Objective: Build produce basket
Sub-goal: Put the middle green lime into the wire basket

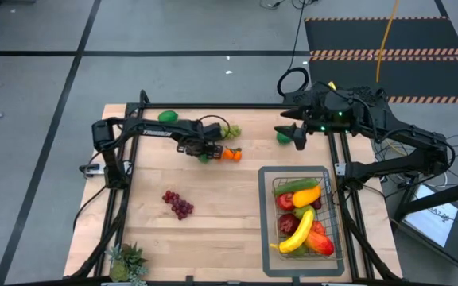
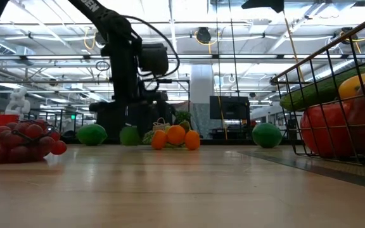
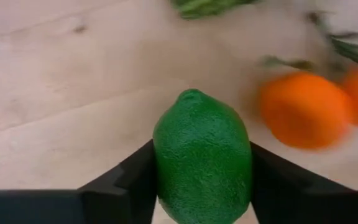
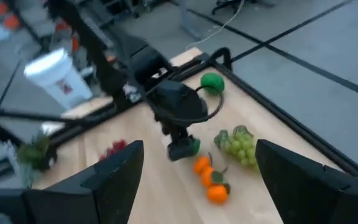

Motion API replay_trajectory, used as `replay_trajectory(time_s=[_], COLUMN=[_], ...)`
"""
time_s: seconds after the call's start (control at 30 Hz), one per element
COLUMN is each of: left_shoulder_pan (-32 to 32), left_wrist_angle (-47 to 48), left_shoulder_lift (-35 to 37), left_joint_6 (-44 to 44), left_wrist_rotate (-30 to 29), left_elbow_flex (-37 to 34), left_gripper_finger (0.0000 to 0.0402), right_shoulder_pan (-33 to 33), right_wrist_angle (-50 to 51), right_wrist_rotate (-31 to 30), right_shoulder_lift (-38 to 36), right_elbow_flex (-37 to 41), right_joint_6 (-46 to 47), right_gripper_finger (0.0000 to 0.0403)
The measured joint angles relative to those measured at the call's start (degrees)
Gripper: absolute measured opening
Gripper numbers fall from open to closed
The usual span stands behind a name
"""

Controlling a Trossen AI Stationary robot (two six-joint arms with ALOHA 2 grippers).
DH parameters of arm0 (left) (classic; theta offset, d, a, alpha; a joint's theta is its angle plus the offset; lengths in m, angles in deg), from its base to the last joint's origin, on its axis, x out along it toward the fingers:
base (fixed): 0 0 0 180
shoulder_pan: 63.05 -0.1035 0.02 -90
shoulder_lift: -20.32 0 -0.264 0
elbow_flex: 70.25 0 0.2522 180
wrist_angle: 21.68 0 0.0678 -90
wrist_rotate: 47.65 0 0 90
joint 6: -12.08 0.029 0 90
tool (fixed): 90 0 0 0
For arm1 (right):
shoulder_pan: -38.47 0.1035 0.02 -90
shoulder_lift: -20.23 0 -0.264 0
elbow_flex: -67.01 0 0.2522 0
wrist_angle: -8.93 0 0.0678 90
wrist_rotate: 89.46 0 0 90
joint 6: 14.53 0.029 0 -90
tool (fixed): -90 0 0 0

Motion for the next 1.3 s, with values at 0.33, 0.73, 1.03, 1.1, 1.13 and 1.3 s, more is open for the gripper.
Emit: replay_trajectory(time_s=[0.33,0.73,1.03,1.1,1.13,1.3], left_shoulder_pan=[0.26,0.26,0.26,0.27,0.26,1.54], left_wrist_angle=[-4.04,-35.06,-60.88,-64.84,-66.25,-71.29], left_shoulder_lift=[15.98,36.59,37.29,36.7,36.43,34.43], left_joint_6=[7.57,2.96,2.98,3.13,3.13,3.13], left_wrist_rotate=[5.47,2.66,2.33,2.28,2.24,1.39], left_elbow_flex=[0.02,0.11,0.11,0.11,0.11,0.11], left_gripper_finger=[0.0195,0.0213,0.0213,0.0214,0.0214,0.0214], right_shoulder_pan=[0.59,12.11,20.45,21.22,21.37,20.42], right_wrist_angle=[-1.29,-22.51,-60.3,-66.82,-69.1,-73.71], right_wrist_rotate=[-0.54,-11.88,-26.81,-30.92,-32.93,-35.16], right_shoulder_lift=[1.17,6.76,16.72,18.42,19.11,21.52], right_elbow_flex=[0.34,0.87,0.85,0.85,0.85,0.85], right_joint_6=[18.61,11.25,-33.45,-42.68,-46.87,-62.04], right_gripper_finger=[0.0302,0.0302,0.0302,0.0302,0.0303,0.0317])
